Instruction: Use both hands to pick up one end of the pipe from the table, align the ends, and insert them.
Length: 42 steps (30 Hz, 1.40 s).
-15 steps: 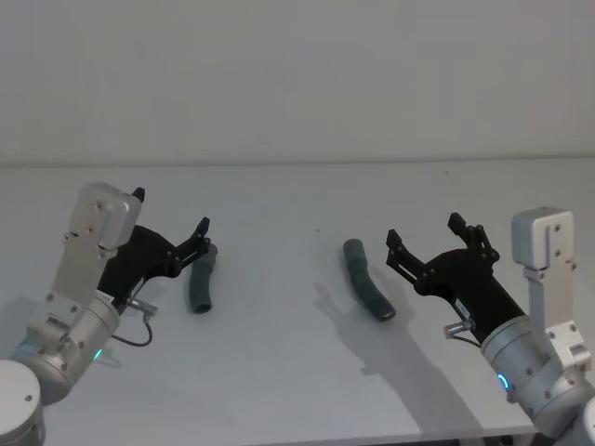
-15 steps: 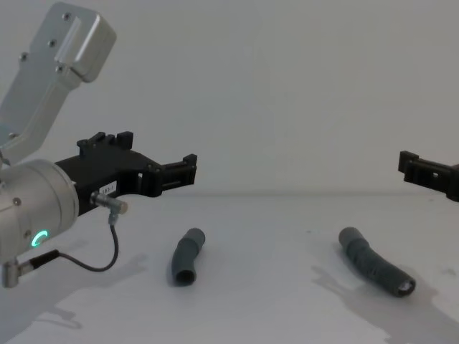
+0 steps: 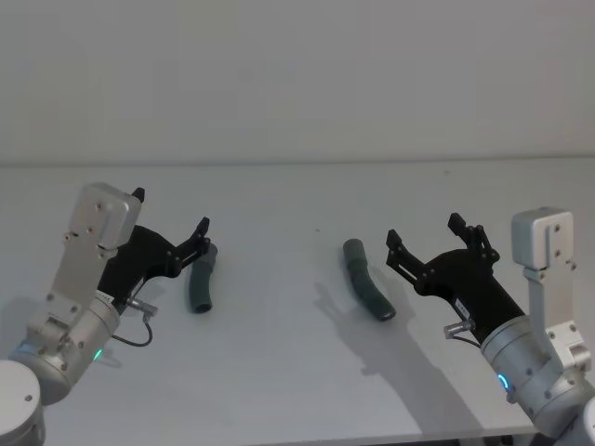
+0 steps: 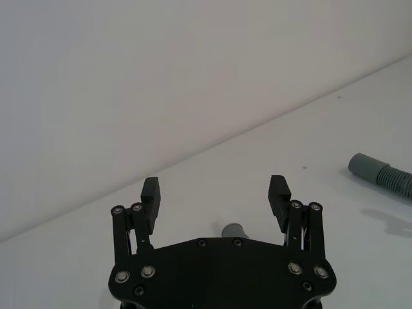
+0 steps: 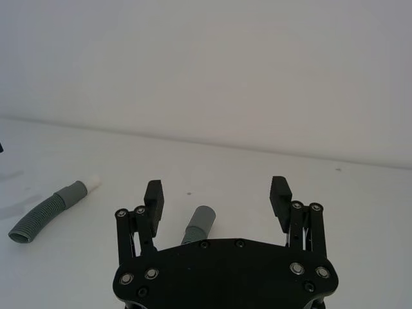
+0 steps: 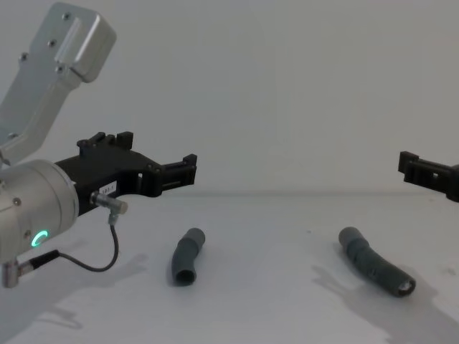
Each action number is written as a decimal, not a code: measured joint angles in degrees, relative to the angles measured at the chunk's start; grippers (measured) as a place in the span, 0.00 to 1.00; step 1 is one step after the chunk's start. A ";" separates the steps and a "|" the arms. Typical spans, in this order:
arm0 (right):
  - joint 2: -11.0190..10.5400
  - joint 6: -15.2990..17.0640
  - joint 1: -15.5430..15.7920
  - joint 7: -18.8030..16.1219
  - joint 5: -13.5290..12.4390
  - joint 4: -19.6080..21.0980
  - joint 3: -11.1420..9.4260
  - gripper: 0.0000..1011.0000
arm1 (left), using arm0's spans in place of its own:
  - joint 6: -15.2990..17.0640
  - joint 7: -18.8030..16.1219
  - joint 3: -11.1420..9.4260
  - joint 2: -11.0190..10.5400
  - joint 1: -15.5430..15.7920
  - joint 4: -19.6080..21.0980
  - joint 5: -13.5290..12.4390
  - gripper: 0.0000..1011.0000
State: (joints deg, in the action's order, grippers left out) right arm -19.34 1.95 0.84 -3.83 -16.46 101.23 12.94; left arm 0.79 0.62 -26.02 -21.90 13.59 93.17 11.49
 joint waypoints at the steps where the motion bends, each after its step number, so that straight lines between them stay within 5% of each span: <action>1: 0.00 0.00 0.00 0.00 0.00 0.00 0.00 0.99 | 0.00 0.00 0.00 0.00 0.00 0.00 0.00 0.99; 42: 0.00 0.00 0.00 0.00 0.00 0.00 0.00 0.99 | 0.55 0.07 0.00 0.00 0.00 0.13 0.00 0.99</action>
State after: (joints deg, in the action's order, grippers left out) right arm -19.33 1.95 0.84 -3.82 -16.47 101.23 12.94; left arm 1.34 0.69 -26.03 -21.89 13.59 93.30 11.48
